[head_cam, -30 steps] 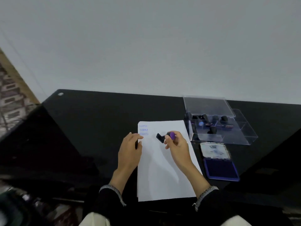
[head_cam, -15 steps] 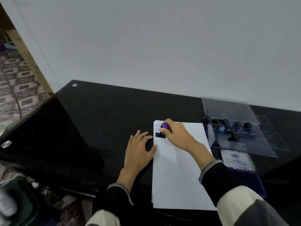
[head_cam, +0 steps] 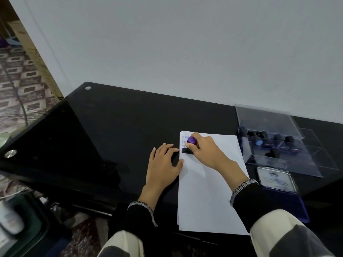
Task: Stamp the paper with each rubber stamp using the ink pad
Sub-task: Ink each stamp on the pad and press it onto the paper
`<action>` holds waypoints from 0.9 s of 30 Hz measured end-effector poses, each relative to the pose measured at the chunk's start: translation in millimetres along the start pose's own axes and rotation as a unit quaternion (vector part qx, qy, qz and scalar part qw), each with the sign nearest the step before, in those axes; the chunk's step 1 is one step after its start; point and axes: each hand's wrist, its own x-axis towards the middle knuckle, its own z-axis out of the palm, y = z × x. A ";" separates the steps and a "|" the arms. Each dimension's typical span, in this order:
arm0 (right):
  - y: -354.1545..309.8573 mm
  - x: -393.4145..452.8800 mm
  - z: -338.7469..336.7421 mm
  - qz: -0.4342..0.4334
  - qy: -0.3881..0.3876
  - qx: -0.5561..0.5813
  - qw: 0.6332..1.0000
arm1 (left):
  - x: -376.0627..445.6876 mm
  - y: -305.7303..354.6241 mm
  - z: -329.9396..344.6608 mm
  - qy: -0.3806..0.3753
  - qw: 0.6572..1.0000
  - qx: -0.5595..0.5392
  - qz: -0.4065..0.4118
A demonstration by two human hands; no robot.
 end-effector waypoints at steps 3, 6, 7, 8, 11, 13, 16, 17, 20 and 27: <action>0.8 0.3 1.3 -0.001 0.002 -0.001 1.000 | 0.1 0.5 -0.6 -0.001 1.000 0.002 0.000; 1.1 1.7 2.2 -0.002 0.000 -0.007 1.000 | 0.3 0.9 -1.1 0.000 1.000 0.004 0.001; 1.1 2.1 2.9 -0.002 -0.001 -0.008 1.000 | 0.3 0.9 -1.1 0.000 1.000 0.005 0.000; 1.3 2.5 3.5 -0.002 -0.003 -0.009 1.000 | 0.2 0.7 -1.1 -0.001 1.000 0.006 0.000; 1.5 2.1 4.5 -0.002 -0.007 -0.019 1.000 | 0.3 1.2 -1.1 -0.001 1.000 0.008 0.000; 1.3 1.4 5.2 -0.002 -0.009 -0.027 1.000 | 0.7 1.9 -1.5 -0.001 1.000 0.009 -0.001; -0.4 0.4 6.7 -0.003 -0.005 -0.035 0.999 | 0.7 1.7 -1.3 -0.002 1.000 0.006 -0.001; -1.1 -0.1 7.1 -0.004 -0.002 -0.040 0.999 | 0.6 1.4 -1.4 -0.002 1.000 0.006 -0.001; -2.4 -2.1 6.9 -0.004 0.008 -0.068 0.998 | 0.9 1.2 -1.4 -0.003 1.000 0.008 0.000; -4.4 -8.7 7.9 -0.011 0.018 -0.087 0.996 | 0.3 -0.7 -0.1 0.002 1.000 0.005 0.002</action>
